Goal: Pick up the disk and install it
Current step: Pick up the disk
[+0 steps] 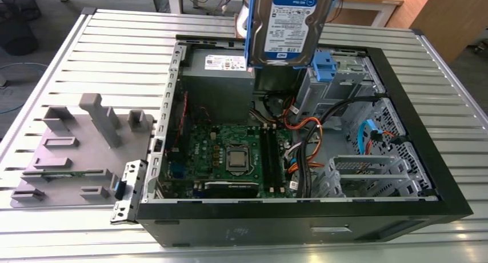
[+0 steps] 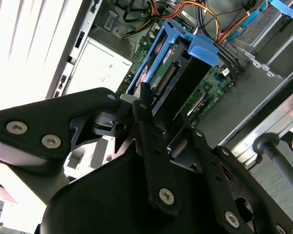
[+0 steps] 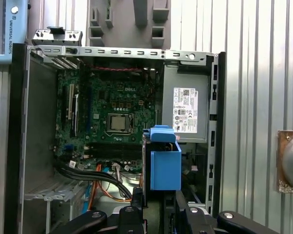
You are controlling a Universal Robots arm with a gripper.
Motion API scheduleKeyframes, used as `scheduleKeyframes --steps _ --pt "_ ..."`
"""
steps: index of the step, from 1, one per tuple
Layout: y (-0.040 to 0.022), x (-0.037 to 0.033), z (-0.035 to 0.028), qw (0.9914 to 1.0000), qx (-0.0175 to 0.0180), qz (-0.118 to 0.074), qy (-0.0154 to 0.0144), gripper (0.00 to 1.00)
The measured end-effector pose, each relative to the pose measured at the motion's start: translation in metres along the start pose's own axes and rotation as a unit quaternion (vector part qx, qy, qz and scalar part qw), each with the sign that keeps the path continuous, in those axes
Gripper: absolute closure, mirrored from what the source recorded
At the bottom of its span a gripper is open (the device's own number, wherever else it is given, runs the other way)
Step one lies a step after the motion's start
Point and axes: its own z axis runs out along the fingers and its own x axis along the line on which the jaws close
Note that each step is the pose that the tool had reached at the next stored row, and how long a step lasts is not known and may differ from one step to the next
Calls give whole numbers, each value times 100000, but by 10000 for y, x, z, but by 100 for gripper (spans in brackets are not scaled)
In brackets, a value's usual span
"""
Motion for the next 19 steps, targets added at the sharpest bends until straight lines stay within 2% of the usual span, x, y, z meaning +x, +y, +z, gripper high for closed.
scheduleKeyframes --steps 19 --pt "1 112 0 99999 -5 9 505 65"
